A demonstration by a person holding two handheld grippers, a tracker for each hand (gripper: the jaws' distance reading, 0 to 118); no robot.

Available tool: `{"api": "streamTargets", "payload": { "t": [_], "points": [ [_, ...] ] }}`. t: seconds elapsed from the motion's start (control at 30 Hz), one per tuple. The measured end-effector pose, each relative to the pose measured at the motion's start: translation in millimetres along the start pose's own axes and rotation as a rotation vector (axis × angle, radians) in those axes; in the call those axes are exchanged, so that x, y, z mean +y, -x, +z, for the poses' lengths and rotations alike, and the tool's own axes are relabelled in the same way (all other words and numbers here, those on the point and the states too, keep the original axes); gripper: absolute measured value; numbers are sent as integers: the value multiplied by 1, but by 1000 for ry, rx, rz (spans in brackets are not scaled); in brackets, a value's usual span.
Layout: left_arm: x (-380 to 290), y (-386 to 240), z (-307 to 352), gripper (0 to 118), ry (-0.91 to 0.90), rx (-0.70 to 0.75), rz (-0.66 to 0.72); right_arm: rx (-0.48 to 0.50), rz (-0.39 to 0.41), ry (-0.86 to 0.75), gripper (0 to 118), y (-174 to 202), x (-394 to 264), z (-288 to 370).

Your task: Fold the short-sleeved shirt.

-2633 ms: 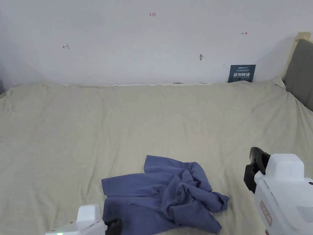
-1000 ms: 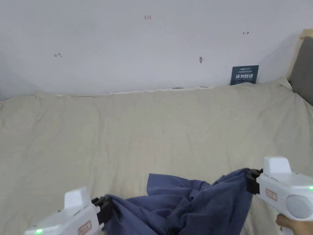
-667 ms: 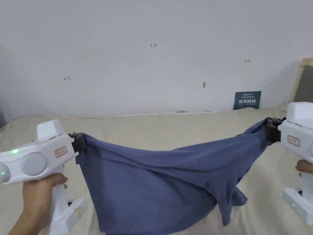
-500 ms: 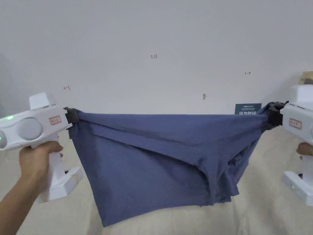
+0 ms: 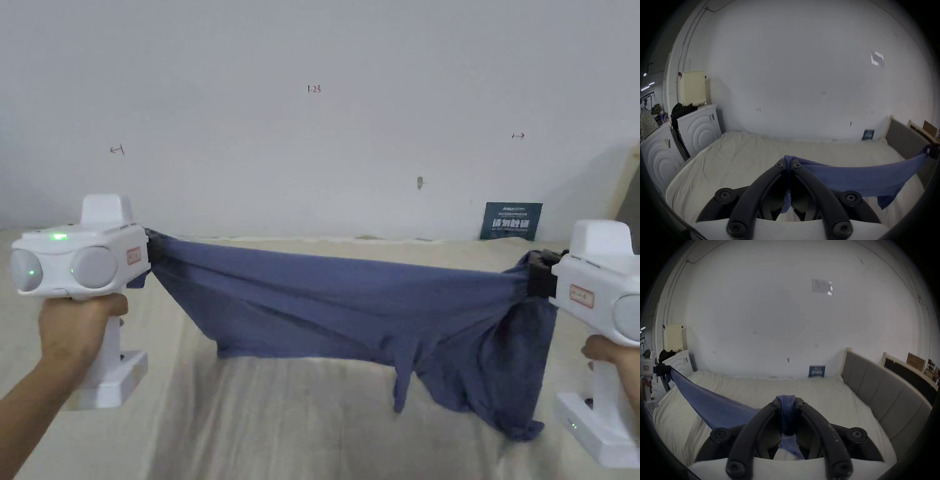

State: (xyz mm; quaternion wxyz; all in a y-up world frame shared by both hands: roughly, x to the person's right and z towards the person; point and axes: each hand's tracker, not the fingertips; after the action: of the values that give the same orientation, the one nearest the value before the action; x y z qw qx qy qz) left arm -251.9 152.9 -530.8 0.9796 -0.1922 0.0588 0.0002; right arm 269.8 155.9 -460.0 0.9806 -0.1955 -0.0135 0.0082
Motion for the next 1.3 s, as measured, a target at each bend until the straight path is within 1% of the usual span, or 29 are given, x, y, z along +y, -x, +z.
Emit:
{"api": "streamTargets", "payload": {
  "t": [0.1,0.27,0.37,0.4,0.5,0.53,0.57,0.77,0.9,0.93,1.0,1.1,1.17,1.2,1.23,1.27,1.3],
  "points": [
    [-58,6,-12,4,107,5,-6,11,-10,88,16,4,-48,-8],
    [-160,15,17,4,270,16,-40,25,-24,239,16,12,-136,7],
    [-218,29,51,4,370,0,-4,23,-70,325,16,5,-189,26],
    [-237,40,53,4,386,-9,1,23,-94,343,16,5,-204,36],
    [-278,54,94,4,433,-8,-4,18,-136,392,16,2,-244,69],
    [-277,44,128,4,442,-8,2,18,-149,408,16,2,-256,82],
    [-288,47,144,4,460,-9,4,16,-161,412,16,3,-267,94],
    [-329,58,217,4,498,8,-25,5,-206,485,16,5,-319,153],
    [-337,63,238,4,557,32,-44,-10,-209,557,16,8,-347,173],
    [-351,79,227,4,576,36,-38,-13,-213,570,16,7,-353,175],
    [-357,79,226,4,610,36,-37,-18,-219,592,17,9,-362,179],
    [-356,69,230,4,630,42,-41,-22,-220,583,17,8,-361,180],
    [-350,64,229,6,649,52,-11,-21,-206,595,17,10,-350,180],
    [-343,61,230,17,652,59,11,-24,-195,592,21,10,-343,182],
    [-337,59,232,35,639,55,51,-26,-183,575,27,10,-333,185],
    [-326,57,236,60,614,40,91,-27,-164,531,38,14,-318,189],
    [-316,55,241,88,596,28,121,-22,-155,494,61,14,-305,192]
  ]
}}
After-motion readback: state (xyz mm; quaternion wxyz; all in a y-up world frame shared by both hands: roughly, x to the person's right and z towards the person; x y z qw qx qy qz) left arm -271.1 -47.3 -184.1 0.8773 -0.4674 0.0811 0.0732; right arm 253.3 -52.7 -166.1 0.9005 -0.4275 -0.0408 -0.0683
